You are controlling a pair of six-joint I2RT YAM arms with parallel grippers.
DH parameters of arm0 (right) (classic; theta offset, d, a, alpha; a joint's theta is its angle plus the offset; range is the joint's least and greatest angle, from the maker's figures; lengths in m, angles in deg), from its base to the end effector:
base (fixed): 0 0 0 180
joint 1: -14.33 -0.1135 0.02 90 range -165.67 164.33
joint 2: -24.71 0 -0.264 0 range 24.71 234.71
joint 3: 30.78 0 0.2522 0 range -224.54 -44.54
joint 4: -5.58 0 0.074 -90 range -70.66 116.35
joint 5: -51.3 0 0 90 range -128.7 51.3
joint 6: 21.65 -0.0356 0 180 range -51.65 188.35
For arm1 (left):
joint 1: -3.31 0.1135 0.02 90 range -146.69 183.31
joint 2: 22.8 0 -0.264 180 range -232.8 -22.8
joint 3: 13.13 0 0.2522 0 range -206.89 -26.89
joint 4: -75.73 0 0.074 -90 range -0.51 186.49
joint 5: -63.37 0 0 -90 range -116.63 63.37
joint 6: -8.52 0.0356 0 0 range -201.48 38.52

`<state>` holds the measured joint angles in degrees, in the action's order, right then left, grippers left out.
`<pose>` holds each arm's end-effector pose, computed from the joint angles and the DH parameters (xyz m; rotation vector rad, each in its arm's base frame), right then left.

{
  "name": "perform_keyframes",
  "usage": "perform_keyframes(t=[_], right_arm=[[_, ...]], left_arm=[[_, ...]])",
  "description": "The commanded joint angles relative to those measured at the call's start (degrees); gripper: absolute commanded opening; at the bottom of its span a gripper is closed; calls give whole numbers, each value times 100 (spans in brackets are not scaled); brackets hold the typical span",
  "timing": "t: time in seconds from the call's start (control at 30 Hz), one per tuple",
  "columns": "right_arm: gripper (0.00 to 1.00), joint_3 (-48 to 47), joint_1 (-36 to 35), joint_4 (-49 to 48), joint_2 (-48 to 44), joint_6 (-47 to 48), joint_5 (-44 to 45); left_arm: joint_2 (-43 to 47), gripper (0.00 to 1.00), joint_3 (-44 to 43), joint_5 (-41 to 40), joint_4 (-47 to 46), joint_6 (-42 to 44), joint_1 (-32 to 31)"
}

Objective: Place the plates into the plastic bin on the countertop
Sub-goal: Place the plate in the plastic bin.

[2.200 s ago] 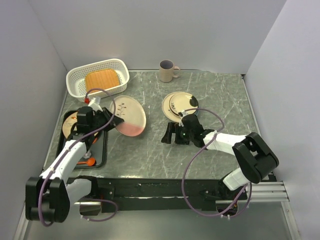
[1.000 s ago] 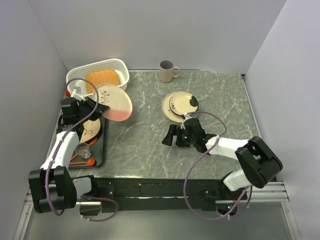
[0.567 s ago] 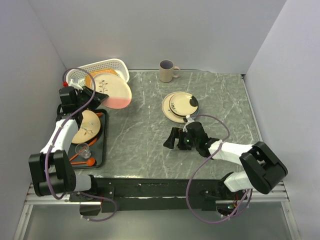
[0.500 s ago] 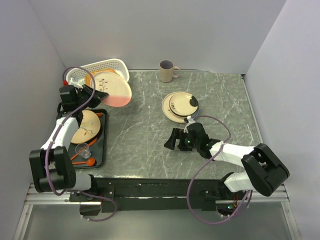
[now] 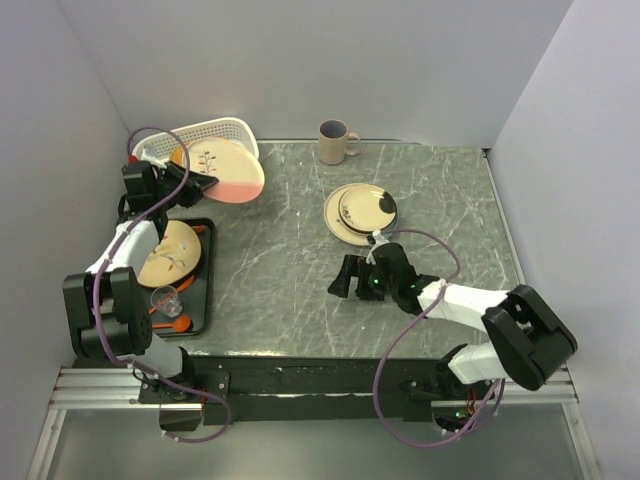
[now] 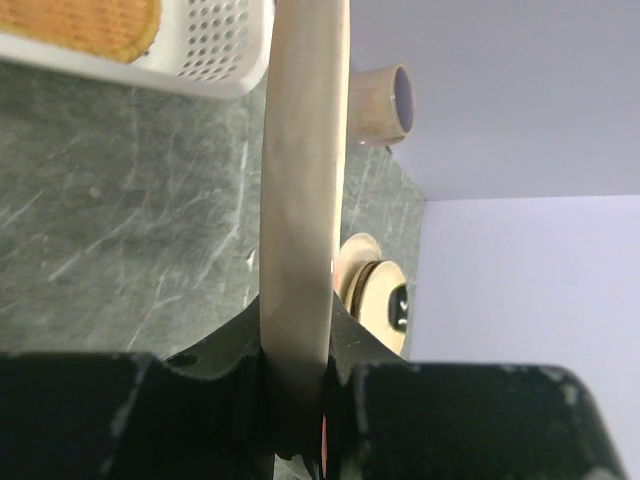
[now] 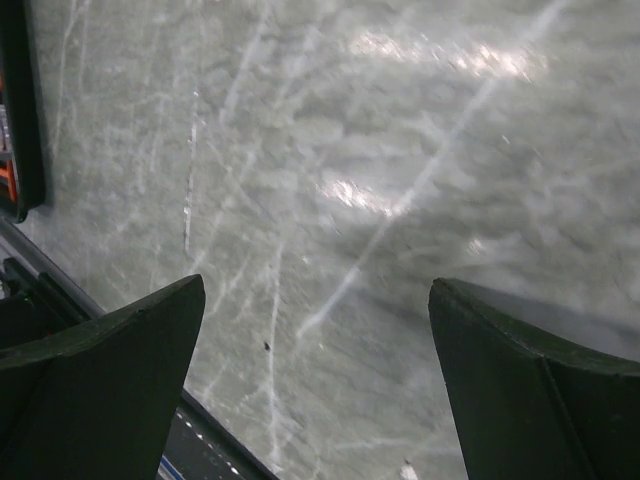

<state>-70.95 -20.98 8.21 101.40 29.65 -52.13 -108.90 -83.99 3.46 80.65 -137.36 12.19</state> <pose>0.1961 0.1490 0.1517 -0.0635 2.4116 0.9156 0.3424 0.0354 0.2745 -0.7477 1.8738 -1.0408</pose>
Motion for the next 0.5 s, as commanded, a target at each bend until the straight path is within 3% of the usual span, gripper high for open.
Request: perform_keyframes(t=[0.0,0.23,0.47], right_arm=[[100,-513,-55,-204,390,143,-317],[100,-699,-73,-257,602,205,-423],[100,-435,-90,-231,251,117,-283]], left_arm=[[138,1,-679,155,-891,-300,78],[-256,1,-767,85,-1233,-643,201],[-942,1,-864,-21,-1989,-1170,254]])
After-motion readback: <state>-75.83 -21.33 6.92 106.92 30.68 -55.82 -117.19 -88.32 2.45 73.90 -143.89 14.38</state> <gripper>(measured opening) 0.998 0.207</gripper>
